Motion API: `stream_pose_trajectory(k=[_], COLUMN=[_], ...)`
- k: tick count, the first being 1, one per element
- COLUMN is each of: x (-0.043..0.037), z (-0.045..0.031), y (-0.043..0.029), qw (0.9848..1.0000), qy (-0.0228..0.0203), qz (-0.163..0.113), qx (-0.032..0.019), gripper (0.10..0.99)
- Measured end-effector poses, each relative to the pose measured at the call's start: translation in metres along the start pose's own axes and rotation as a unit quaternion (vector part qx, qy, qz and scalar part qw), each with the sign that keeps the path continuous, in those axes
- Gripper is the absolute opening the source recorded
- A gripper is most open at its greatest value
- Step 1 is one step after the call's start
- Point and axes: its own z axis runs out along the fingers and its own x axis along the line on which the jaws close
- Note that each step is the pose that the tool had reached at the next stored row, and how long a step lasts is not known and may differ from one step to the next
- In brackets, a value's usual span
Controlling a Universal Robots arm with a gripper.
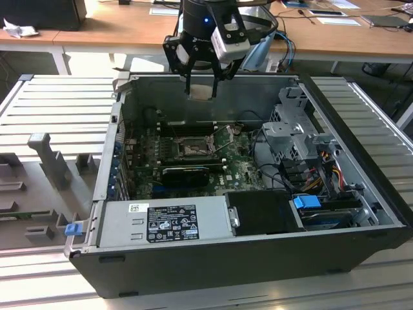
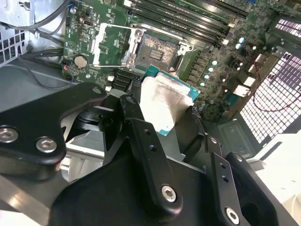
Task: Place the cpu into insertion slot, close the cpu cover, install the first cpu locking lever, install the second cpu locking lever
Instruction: 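Place the cpu into insertion slot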
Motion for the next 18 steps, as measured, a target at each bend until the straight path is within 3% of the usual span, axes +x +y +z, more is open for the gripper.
stream_pose_trajectory(k=[18], x=[0.0000], z=[0.0001], y=[0.0000], qw=[0.9986], qy=[-0.0046], qz=[0.052], qx=[-0.0011], gripper=[0.533])
